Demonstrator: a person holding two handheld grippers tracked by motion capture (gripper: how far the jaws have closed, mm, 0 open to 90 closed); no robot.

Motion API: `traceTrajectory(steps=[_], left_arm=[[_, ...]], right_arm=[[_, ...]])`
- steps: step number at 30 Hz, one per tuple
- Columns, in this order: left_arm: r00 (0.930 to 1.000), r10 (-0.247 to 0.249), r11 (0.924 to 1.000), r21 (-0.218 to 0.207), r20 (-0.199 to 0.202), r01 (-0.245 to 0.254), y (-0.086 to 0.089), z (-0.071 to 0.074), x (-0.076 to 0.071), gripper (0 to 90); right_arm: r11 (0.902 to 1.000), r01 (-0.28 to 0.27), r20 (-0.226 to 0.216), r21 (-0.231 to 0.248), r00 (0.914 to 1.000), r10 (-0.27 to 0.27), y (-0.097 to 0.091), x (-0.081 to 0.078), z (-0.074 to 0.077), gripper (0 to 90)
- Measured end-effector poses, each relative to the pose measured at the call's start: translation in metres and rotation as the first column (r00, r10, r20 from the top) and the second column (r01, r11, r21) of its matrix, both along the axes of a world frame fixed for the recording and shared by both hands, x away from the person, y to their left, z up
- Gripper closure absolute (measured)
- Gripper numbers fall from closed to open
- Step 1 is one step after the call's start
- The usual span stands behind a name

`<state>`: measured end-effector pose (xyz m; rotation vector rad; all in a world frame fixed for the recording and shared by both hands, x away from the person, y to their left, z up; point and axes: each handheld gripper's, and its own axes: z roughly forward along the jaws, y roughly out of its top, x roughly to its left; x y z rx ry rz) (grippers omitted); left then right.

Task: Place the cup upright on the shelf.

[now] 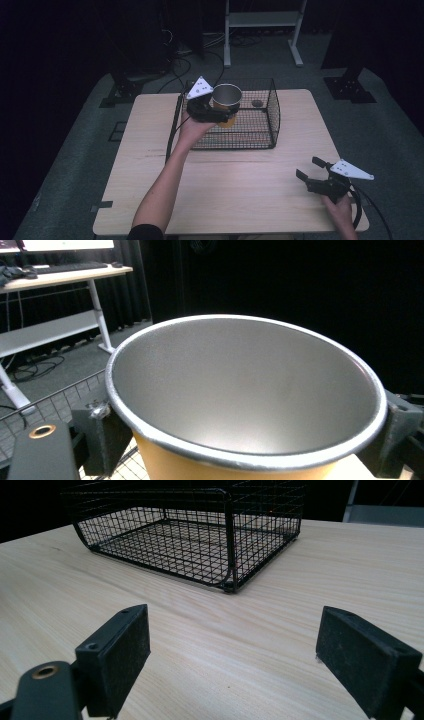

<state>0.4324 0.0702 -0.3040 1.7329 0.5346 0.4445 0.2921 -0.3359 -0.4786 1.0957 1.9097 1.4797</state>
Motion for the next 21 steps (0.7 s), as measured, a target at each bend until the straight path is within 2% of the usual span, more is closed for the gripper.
traceTrajectory(steps=[7,21], left_arm=[[1.0000,-0.006,0.9999,0.010,0.007,0.006,-0.005,0.003,0.013,12.7],[0.9993,-0.018,0.9998,-0.003,-0.034,0.018,-0.010,-0.005,0.044,12.7]], right_arm=[[1.0000,-0.001,0.001,-0.003,1.0000,0.001,0.000,0.000,0.000,13.0],[1.0000,-0.003,-0.005,-0.002,1.0000,0.003,0.000,0.000,0.000,13.0]])
